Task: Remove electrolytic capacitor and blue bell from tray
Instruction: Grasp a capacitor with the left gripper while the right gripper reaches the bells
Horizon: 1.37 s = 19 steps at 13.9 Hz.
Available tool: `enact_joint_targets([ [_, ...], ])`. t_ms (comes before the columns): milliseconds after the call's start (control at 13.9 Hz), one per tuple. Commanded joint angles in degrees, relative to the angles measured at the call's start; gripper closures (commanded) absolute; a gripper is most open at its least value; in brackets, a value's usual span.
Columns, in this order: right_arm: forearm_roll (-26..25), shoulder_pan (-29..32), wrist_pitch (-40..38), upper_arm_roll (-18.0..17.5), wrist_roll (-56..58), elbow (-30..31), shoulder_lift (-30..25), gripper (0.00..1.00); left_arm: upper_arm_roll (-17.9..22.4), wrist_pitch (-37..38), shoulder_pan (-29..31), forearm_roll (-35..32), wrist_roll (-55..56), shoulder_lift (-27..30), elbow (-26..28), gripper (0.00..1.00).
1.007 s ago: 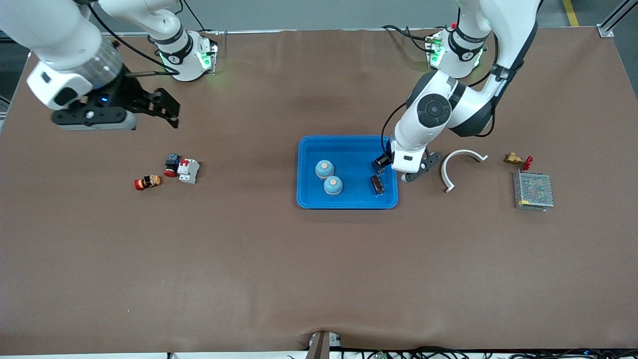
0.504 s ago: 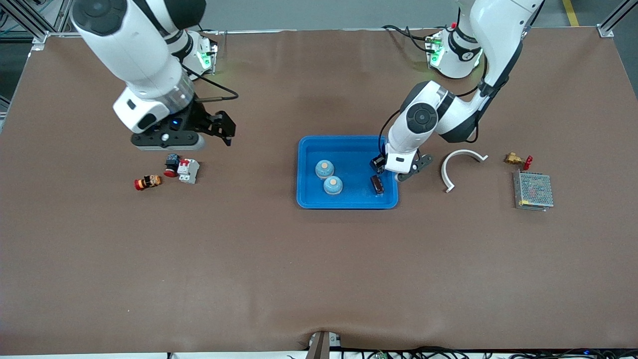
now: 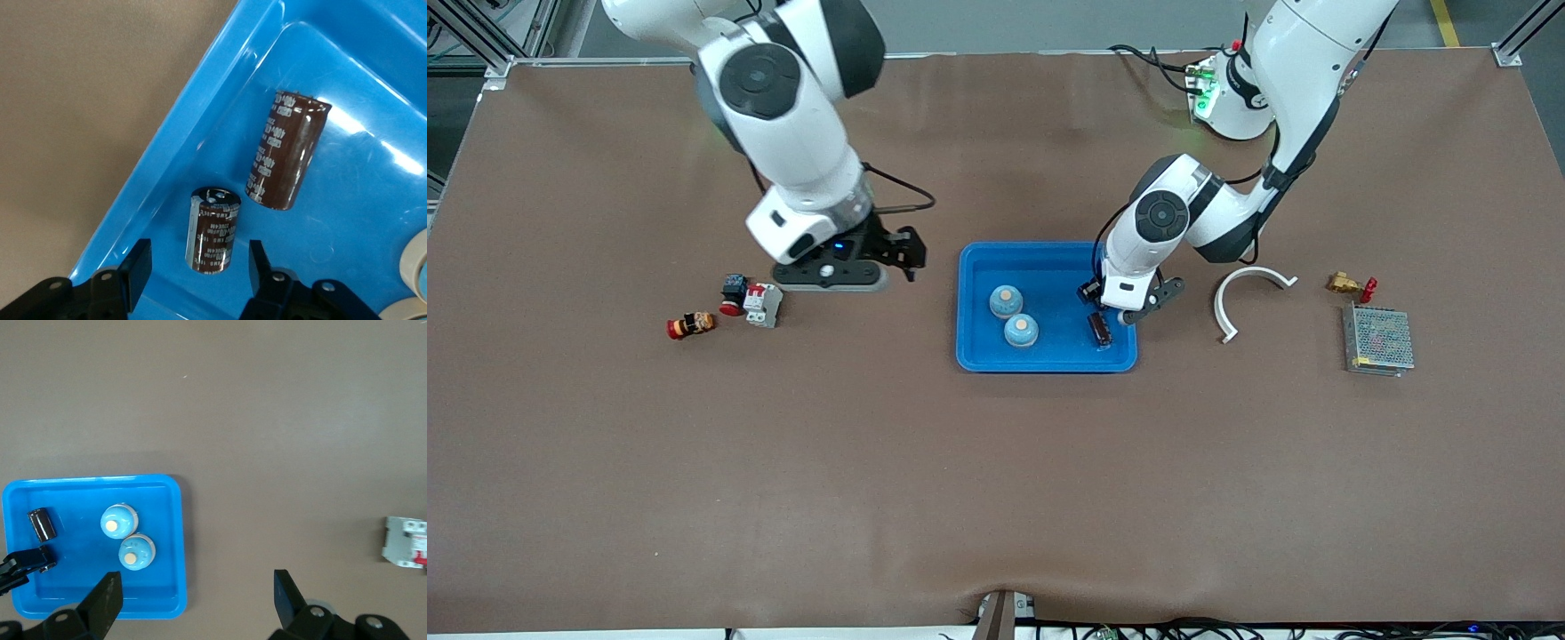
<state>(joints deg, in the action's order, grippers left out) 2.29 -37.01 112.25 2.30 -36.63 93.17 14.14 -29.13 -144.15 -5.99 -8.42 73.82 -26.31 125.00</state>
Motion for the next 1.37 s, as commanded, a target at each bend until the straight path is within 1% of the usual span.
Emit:
enact_joint_targets([
  [0, 0.0, -2.3, 2.0, 0.6, -1.1, -1.8, 3.8, 0.00, 0.0, -1.4, -0.1, -3.0, 1.6, -1.4, -0.5, 0.38],
  [144, -0.5, -4.5, 3.2, 0.6, -0.5, -1.9, 5.8, 0.00, 0.1, -2.0, 0.0, -3.5, 1.6, -2.0, -0.6, 0.39],
  [288, -0.7, -6.0, 4.1, 0.7, -0.3, -3.1, 7.6, 0.00, 0.1, -2.2, 0.0, -3.5, 1.6, -2.2, -0.7, 0.46],
  [432, -1.8, -7.8, 4.2, 0.6, 0.0, -4.5, 9.0, 0.00, 0.1, -2.2, 0.0, -3.5, 1.6, -2.4, -1.0, 0.61],
  [504, -1.8, -8.2, 4.2, 0.6, 1.4, -5.0, 9.8, 0.00, 0.1, -2.2, 0.0, -3.5, 1.7, -2.5, -1.2, 0.71],
  [647, -1.8, -8.3, 5.3, 0.6, 4.8, -5.3, 11.2, 0.00, 0.1, -2.1, 0.0, -3.5, 1.7, -2.6, -1.2, 0.97],
  [719, -1.8, -8.4, 6.4, 0.6, 5.9, -5.3, 11.5, 0.00, 0.1, -2.1, 0.1, -3.5, 1.7, -2.5, -1.2, 1.00],
  [1079, -1.8, -9.0, 9.0, 0.6, 6.7, -4.9, 12.5, 0.00, -0.1, -1.4, 0.1, -3.6, 3.1, -0.6, -1.3, 1.00],
  [1295, -1.8, -8.8, 9.0, 0.6, 7.9, -4.6, 12.4, 0.00, -0.8, 2.2, 0.3, -3.6, 3.0, 2.6, -1.6, 1.00],
])
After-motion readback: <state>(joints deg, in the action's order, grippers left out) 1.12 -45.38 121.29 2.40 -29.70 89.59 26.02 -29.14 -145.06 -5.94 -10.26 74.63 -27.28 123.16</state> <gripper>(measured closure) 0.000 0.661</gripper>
